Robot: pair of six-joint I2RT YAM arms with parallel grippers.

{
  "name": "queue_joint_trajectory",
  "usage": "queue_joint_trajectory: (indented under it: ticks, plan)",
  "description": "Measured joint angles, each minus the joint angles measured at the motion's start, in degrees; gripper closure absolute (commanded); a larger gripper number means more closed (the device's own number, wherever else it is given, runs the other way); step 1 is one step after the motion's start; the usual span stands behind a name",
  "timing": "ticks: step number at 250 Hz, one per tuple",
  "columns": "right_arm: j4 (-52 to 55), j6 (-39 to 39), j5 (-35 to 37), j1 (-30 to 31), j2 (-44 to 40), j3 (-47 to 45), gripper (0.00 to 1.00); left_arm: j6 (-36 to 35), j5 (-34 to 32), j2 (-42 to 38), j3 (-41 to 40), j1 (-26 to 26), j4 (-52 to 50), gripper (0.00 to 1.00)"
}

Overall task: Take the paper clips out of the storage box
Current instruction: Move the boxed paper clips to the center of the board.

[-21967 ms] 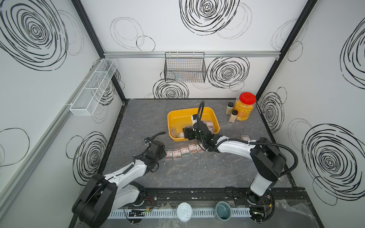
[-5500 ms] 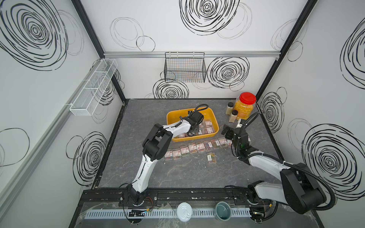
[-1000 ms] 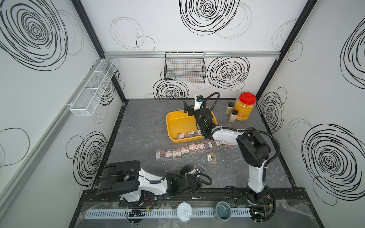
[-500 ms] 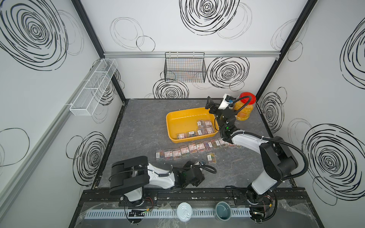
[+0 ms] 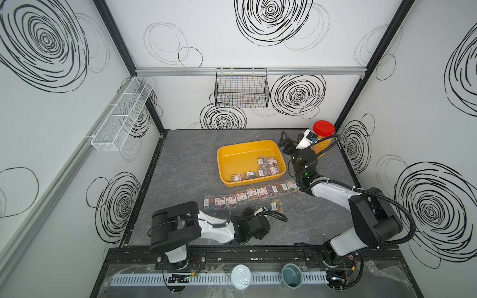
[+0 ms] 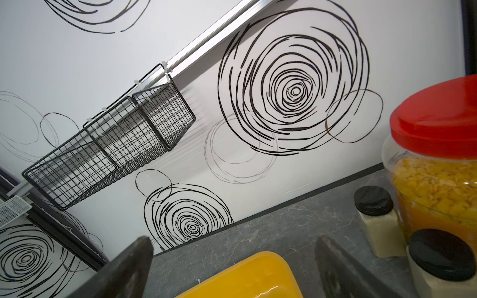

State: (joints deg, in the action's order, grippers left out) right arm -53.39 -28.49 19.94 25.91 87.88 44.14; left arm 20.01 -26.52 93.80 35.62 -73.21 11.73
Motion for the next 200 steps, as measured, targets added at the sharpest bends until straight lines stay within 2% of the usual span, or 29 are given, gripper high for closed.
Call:
queue_joint_trajectory:
  ticks: [29,53,67,86,131,200]
  plan:
    - [0.2,-0.6,0.0,0.0,-0.4,-1.2,0.00,0.8,-1.2,-5.9,-3.2,-0.2,-1.2,0.02]
    - [0.5,-1.0,0.0,0.0,-1.8,-2.4,0.00,1.1,-2.2,-12.0,-6.0,-0.4,-0.9,0.02]
    - [0.6,-1.3,0.0,0.0,-3.0,-3.2,0.00,1.4,-2.7,-14.5,-7.3,-0.4,-0.5,0.04]
    - [0.7,-1.5,0.0,0.0,-4.9,-4.4,0.00,1.9,-3.4,-16.0,-9.0,-0.3,0.2,0.13]
    - [4.4,-2.9,0.1,0.0,-11.2,-8.5,0.00,3.1,-4.5,-13.6,-10.4,0.1,0.4,0.36]
    - [12.7,-3.7,2.1,0.0,-26.0,-18.3,0.00,3.5,-5.1,-7.5,-9.5,0.2,0.9,0.42]
